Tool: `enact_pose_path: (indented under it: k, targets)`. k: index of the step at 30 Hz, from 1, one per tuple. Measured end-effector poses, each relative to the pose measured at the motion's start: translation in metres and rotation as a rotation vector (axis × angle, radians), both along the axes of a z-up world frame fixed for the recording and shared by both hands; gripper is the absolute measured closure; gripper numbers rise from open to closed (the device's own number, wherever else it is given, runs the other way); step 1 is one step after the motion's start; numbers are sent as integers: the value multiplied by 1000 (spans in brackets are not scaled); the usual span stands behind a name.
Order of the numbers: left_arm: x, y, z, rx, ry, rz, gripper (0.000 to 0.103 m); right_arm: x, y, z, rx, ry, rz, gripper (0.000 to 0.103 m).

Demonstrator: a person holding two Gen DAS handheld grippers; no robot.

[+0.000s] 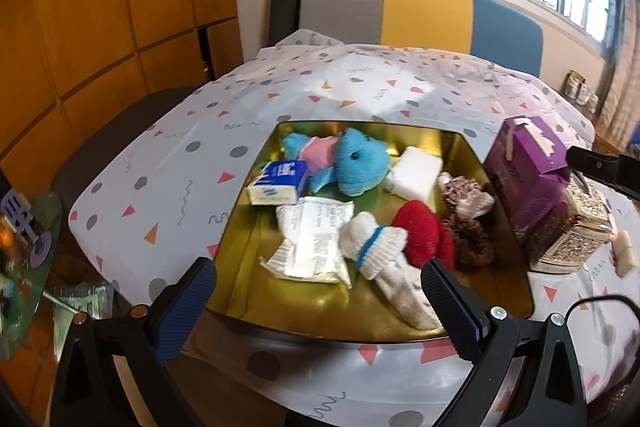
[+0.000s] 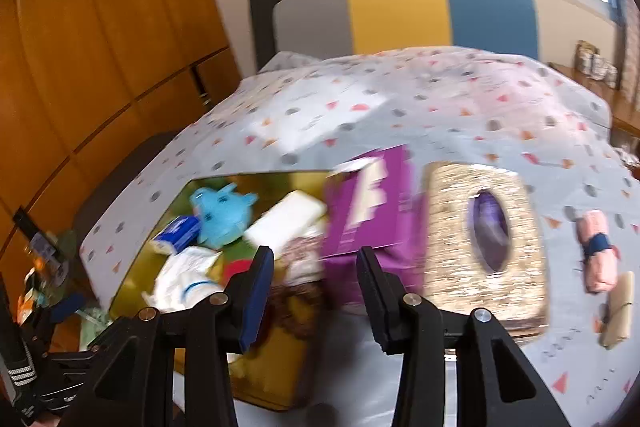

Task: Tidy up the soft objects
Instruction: 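Move both tools to the pink sock and beige mesh cloth on the sheet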

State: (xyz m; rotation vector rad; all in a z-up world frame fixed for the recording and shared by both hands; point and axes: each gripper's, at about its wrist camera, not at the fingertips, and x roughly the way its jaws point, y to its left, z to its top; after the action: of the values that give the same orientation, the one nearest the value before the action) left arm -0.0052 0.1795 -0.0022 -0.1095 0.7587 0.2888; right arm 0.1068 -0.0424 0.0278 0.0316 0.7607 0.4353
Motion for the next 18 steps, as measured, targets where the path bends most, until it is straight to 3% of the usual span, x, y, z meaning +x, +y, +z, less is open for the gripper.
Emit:
enact_pose_path:
  k: [7, 18]
  targets:
    - [7, -25, 14, 24, -26, -82, 0, 8, -66, 7, -47, -32, -133, 60]
    - [15, -69, 27, 49, -44, -213, 0, 23, -202, 6, -81, -19, -447, 60]
